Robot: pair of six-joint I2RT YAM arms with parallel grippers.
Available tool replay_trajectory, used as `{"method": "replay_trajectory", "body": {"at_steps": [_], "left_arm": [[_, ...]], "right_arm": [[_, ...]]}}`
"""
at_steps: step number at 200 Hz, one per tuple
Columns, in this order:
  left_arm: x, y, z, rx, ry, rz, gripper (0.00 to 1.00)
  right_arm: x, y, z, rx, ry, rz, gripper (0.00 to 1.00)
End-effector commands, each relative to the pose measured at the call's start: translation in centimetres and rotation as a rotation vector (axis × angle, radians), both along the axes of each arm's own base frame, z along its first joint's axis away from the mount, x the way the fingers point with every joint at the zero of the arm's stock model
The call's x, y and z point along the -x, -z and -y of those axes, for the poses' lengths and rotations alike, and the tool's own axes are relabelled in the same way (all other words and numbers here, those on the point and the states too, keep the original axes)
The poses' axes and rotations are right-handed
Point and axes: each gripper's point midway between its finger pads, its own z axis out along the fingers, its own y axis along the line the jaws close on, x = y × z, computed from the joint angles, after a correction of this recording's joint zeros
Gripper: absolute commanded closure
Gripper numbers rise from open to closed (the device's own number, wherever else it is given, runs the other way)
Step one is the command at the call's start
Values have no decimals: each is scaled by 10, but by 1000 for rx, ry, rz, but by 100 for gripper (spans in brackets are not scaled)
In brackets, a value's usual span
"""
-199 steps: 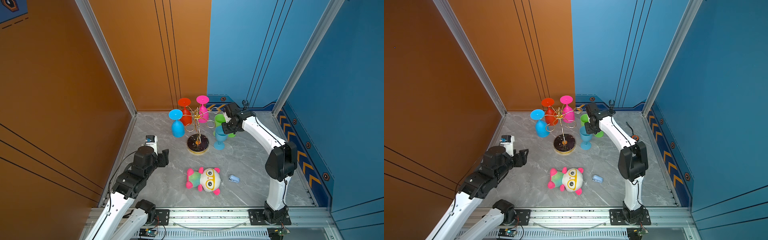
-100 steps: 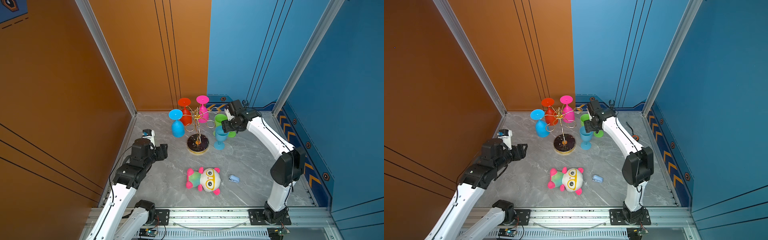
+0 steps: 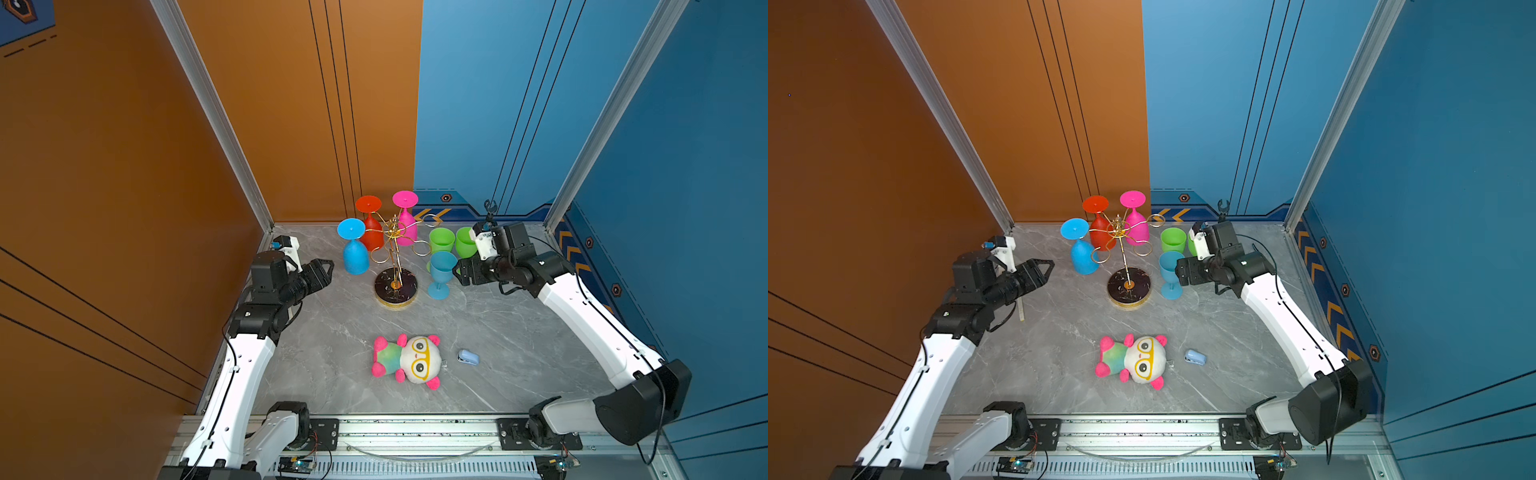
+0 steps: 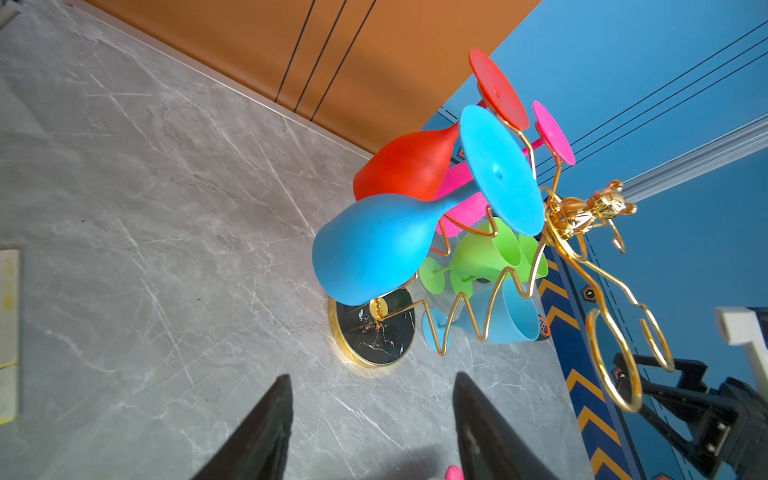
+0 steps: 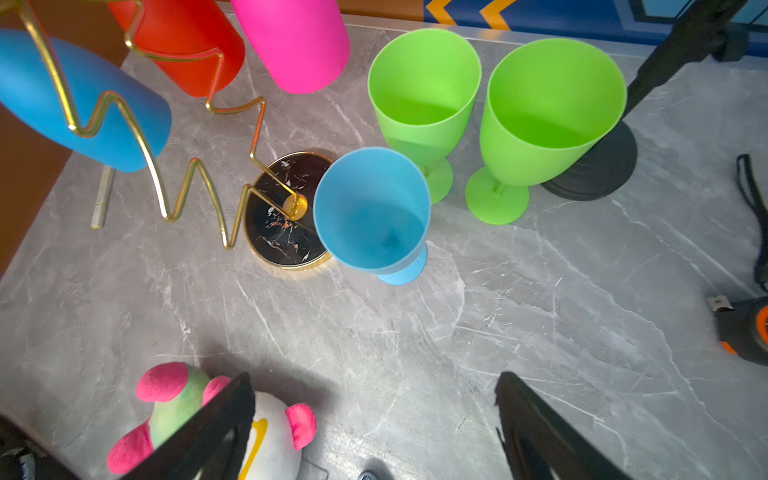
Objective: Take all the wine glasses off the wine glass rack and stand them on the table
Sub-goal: 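Open the right gripper and lift it off the standing light blue glass, then move the left gripper to the remaining light blue glass's foot and close it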
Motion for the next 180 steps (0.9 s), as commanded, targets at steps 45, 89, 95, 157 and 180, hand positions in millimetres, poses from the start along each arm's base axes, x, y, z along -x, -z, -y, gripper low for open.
{"method": "replay_trajectory", "body": {"at_steps": [45, 89, 95, 157, 180], "left_arm": [[-19, -55, 23, 170, 108, 136, 44], [-25, -63, 24, 187, 112, 163, 44], [-26, -62, 24, 189, 113, 163, 44], [-47, -58, 30, 205, 146, 120, 49], [-57, -55, 34, 223, 166, 97, 51]], "right_arm": [[26, 4, -5, -134, -44, 27, 9], [31, 7, -2, -152, -33, 25, 9], [31, 7, -2, -153, -33, 25, 9], [34, 13, 1, -175, -7, 20, 10], [35, 13, 2, -181, -2, 21, 10]]}}
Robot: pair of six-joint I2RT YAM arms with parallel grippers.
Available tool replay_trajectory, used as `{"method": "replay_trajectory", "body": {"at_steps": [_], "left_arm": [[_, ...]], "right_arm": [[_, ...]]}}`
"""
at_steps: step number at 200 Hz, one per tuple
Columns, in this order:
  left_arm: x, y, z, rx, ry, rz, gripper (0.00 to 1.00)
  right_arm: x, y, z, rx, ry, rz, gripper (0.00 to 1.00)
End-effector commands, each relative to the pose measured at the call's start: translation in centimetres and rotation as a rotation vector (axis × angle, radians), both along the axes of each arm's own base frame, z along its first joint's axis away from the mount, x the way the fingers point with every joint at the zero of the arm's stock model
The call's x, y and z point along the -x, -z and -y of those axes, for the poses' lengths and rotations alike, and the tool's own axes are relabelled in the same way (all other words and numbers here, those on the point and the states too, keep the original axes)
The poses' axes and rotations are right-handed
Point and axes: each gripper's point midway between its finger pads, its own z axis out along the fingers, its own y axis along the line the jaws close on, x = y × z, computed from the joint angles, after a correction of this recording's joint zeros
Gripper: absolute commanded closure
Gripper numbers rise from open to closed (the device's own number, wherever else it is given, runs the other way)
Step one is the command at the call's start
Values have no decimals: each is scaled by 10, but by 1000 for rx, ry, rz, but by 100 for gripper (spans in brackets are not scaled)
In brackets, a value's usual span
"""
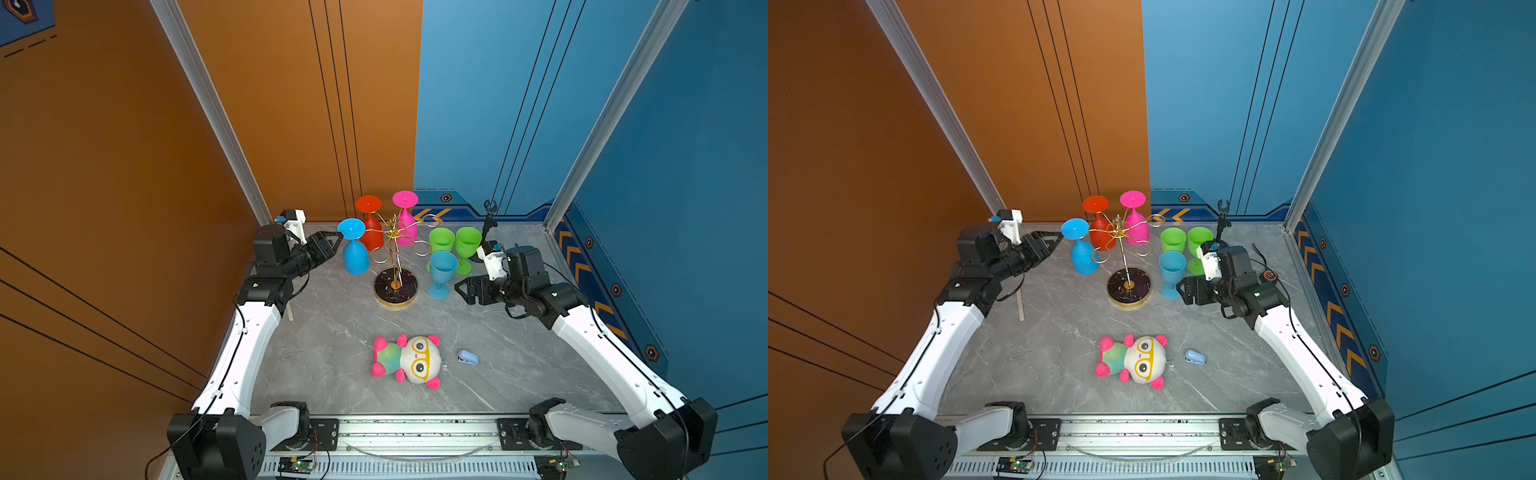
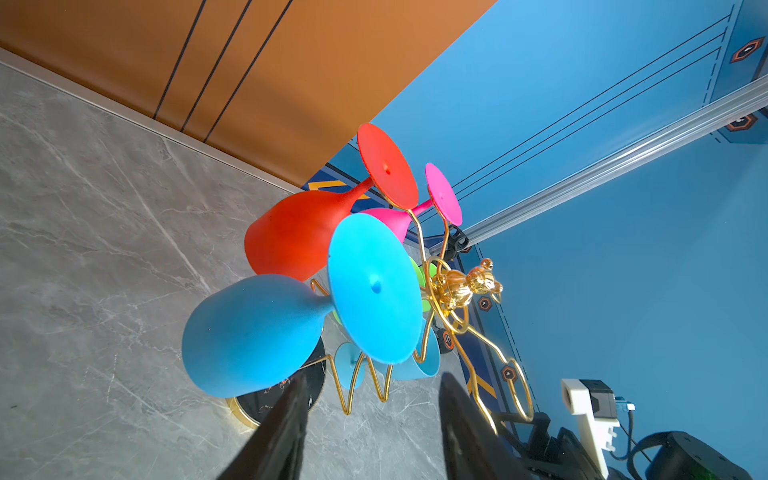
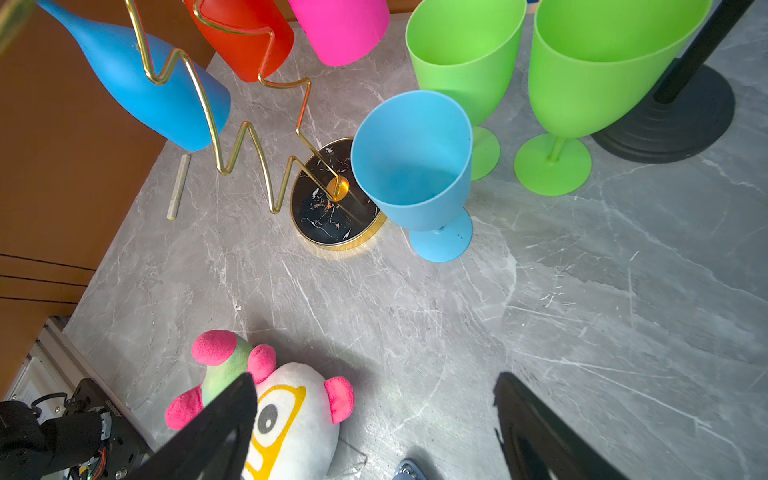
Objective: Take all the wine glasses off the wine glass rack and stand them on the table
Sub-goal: 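Move the left gripper to the remaining light blue glass's foot and close it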
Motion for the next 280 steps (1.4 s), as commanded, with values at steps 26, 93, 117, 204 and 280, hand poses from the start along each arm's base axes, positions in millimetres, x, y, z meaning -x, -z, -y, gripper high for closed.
{"method": "replay_trajectory", "body": {"at_steps": [26, 93, 117, 204, 280], "left_arm": [[-15, -4, 10, 49, 66, -23, 56], [-28, 9, 14, 87, 84, -86, 70], [-29, 7, 14, 88, 80, -83, 76], [-29, 0, 13, 105, 70, -77, 92], [-30, -14, 21, 201, 107, -70, 100]], "right_arm": [[5, -7, 3, -38, 13, 19, 10], [8, -6, 9, -49, 33, 23, 10], [8, -5, 10, -57, 39, 23, 10], [8, -4, 12, -70, 53, 21, 10], [7, -4, 13, -78, 57, 18, 10]]}}
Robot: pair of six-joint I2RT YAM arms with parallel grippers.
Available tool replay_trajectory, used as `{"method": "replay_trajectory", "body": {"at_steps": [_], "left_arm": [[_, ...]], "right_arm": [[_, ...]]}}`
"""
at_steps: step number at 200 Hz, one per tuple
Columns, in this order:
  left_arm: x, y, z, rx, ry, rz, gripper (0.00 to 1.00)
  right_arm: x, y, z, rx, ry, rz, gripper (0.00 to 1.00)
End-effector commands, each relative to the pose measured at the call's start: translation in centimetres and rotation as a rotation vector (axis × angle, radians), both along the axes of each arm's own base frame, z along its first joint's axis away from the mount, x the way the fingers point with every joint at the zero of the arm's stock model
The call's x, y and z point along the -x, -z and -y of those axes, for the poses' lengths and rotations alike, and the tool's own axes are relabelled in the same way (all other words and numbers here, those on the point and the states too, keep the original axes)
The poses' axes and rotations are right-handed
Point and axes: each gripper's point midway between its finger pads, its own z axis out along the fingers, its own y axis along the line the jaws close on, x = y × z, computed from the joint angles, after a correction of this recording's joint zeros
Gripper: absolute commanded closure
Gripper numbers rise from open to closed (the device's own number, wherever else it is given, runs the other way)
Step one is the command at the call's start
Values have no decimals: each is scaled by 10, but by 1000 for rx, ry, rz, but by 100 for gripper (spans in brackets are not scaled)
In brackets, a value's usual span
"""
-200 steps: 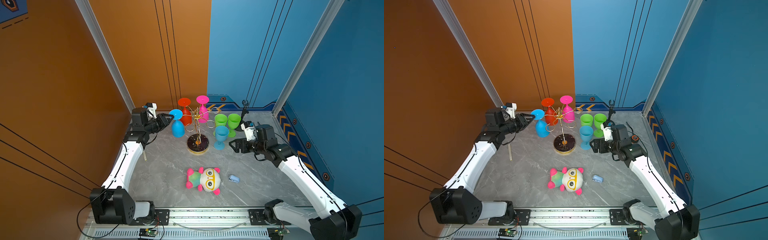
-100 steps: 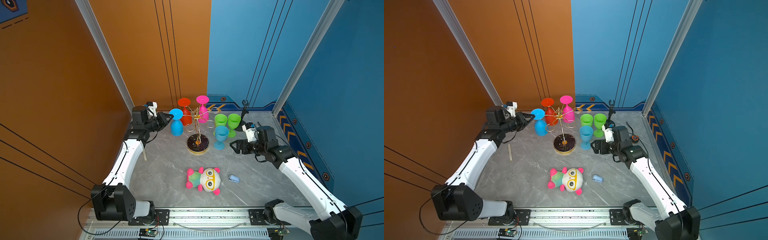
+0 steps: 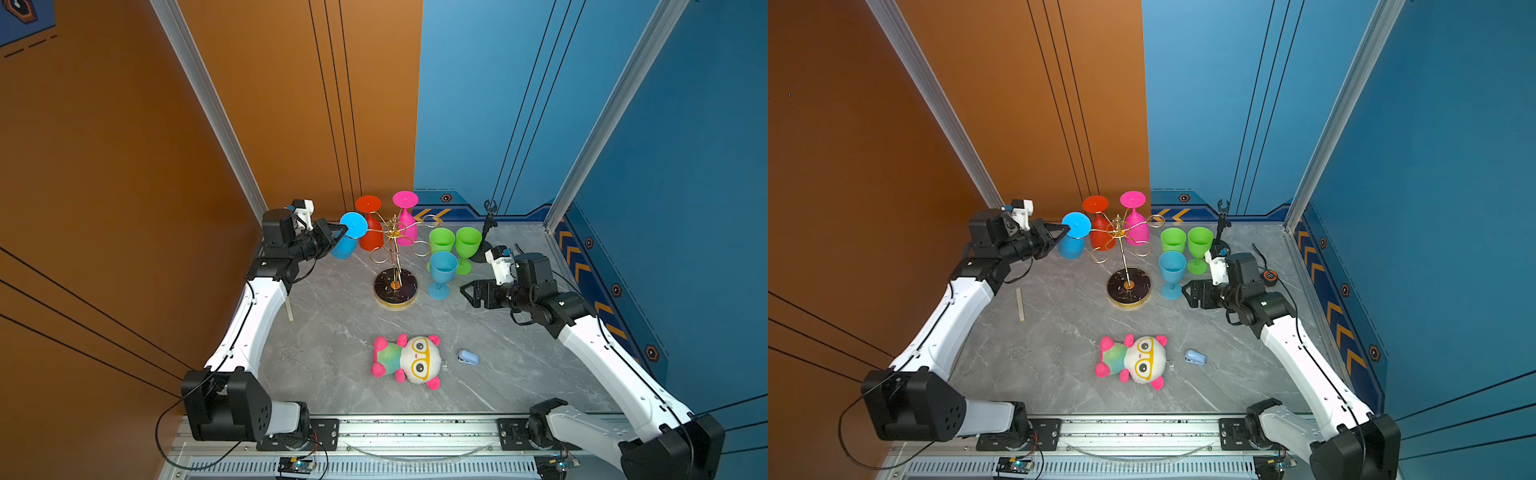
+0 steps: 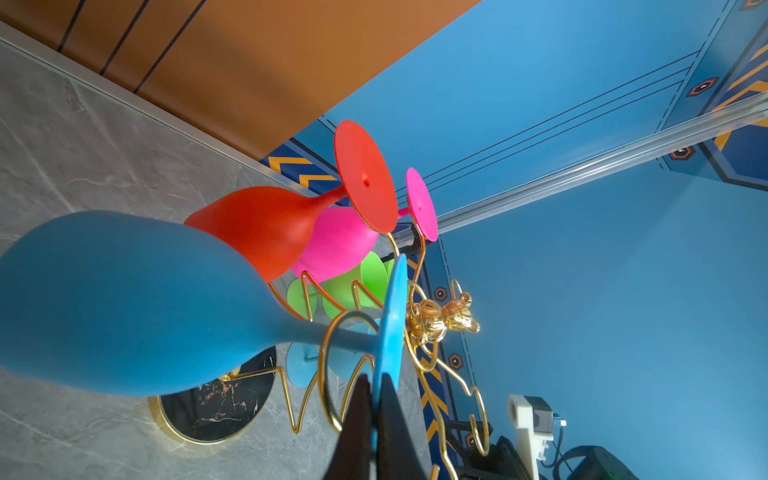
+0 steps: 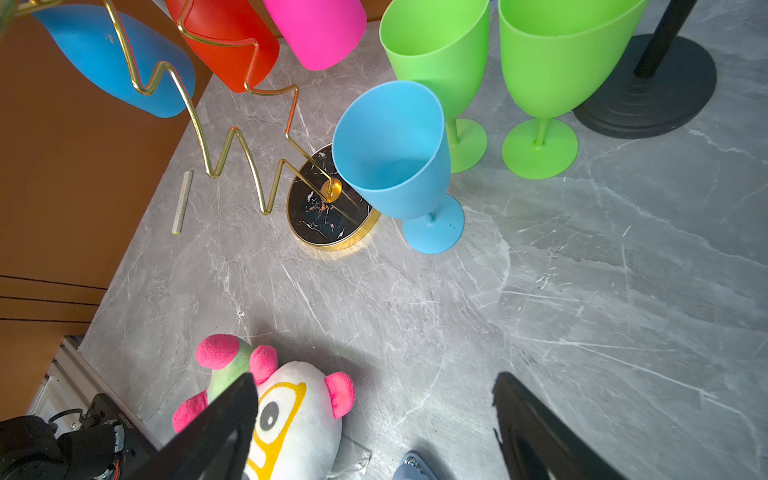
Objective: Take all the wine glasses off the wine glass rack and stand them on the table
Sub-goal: 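Move the left gripper to the remaining light blue glass's foot and close it, then pull the light blue glass off the rack toward the robot with the left gripper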
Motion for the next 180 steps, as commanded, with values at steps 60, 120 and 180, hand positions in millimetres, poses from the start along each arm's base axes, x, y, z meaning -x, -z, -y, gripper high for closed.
{"method": "replay_trajectory", "body": {"at_steps": [60, 120, 180], "left_arm": [[2, -18, 9, 98, 57, -1, 100], [-2, -16, 18, 131, 112, -34, 100], [-5, -17, 29, 141, 150, -43, 100]], "right_arm": [[0, -8, 1, -40, 11, 24, 10], [0, -9, 1, -48, 8, 26, 11], [0, -10, 3, -54, 14, 30, 10]]}}
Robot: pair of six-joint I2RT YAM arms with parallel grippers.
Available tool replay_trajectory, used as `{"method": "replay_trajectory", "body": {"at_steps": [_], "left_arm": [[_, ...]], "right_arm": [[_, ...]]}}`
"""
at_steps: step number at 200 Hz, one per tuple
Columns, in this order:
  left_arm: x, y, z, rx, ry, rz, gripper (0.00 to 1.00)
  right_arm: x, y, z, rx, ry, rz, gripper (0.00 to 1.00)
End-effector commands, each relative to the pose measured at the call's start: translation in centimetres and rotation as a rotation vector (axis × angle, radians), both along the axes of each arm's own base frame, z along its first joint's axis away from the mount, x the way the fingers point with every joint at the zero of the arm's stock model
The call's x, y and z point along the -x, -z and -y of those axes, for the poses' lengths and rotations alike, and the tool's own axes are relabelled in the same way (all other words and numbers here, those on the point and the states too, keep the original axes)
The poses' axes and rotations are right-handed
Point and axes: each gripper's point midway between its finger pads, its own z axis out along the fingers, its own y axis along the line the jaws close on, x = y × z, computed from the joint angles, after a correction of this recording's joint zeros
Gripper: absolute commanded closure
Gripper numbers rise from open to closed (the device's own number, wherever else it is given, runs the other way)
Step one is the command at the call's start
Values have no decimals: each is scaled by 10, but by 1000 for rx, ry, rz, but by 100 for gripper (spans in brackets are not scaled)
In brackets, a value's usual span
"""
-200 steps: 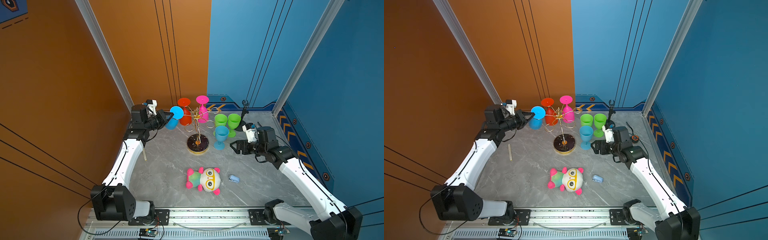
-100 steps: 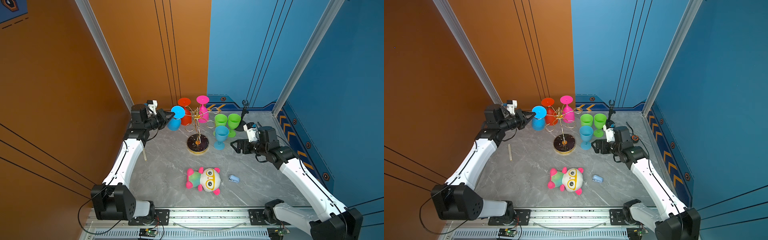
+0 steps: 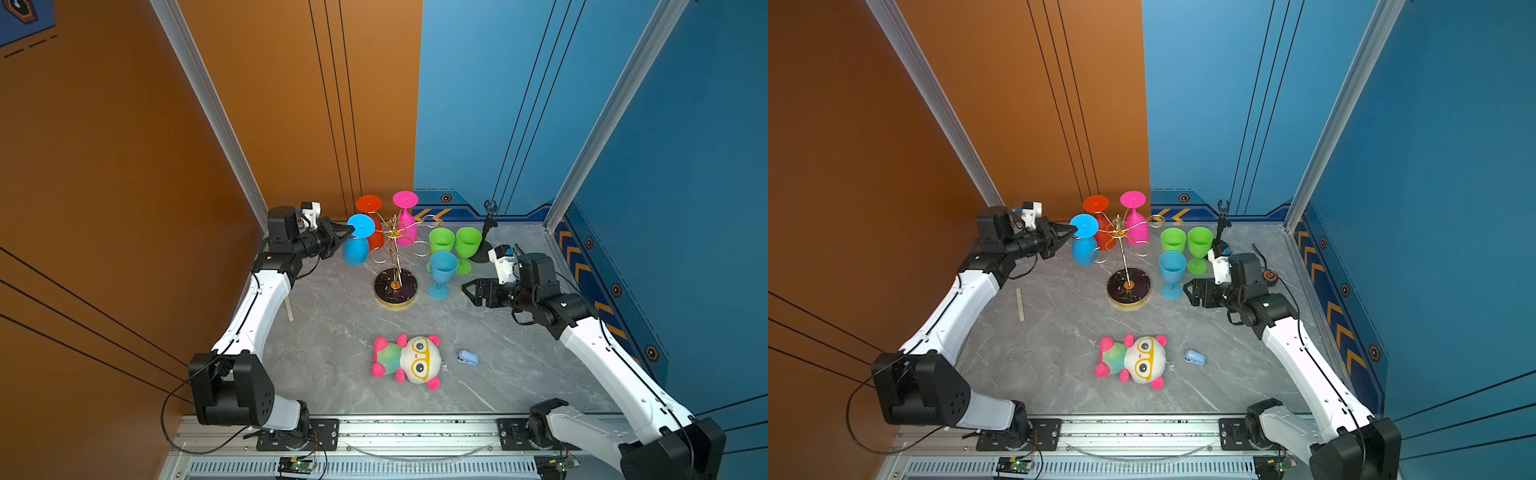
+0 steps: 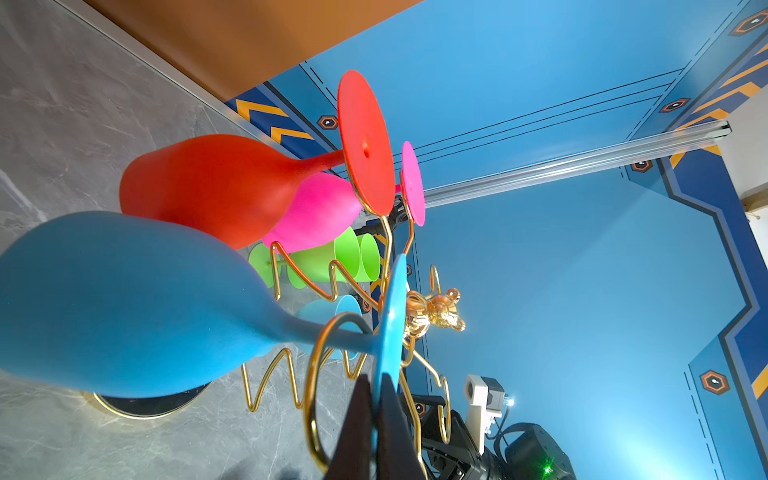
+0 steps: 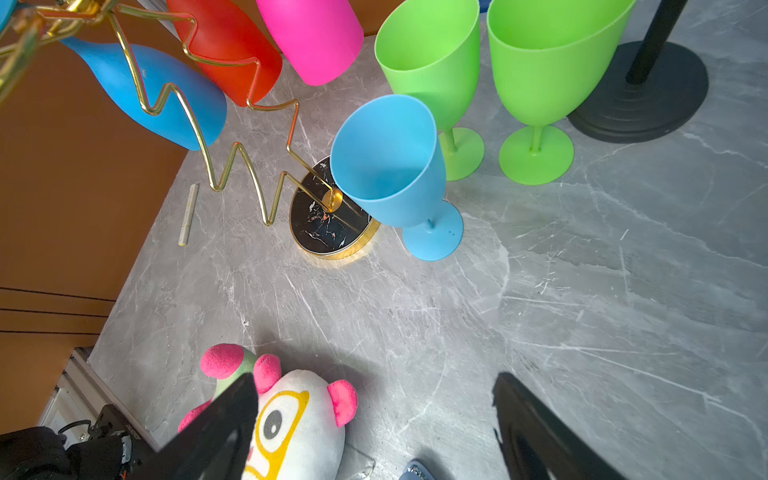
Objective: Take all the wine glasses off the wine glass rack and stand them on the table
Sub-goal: 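Pull the light blue glass off the rack toward the robot with the left gripper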
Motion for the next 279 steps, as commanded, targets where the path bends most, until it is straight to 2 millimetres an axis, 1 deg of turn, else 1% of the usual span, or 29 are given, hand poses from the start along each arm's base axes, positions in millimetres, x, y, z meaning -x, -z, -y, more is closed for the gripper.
{"method": "replay_trajectory", "body": {"at_steps": [1, 58, 80, 142, 170, 207, 232, 250, 279], "left_arm": [[1, -25, 9, 14, 46, 69, 100], [-2, -26, 15, 32, 69, 64, 100], [-6, -28, 12, 33, 61, 70, 100], [-13, -33, 15, 57, 78, 70, 100], [-20, -35, 12, 70, 65, 73, 100], [-33, -42, 2, 82, 24, 93, 100], [-38, -42, -12, 73, -31, 97, 100], [-39, -41, -24, 66, -75, 98, 100], [-35, -41, -42, 55, -138, 107, 100]], "right_arm": [[2, -6, 0, -23, -4, 19, 10], [2, -5, 1, -27, -2, 15, 10], [2, -7, 0, -32, -3, 19, 10], [4, -5, 2, -33, 2, 18, 10], [4, -5, 3, -37, 4, 17, 10], [5, -7, 3, -42, 4, 21, 10], [7, -7, 4, -47, 2, 21, 10], [8, -8, 4, -51, 1, 21, 10], [7, -8, 4, -52, 0, 22, 10]]}}
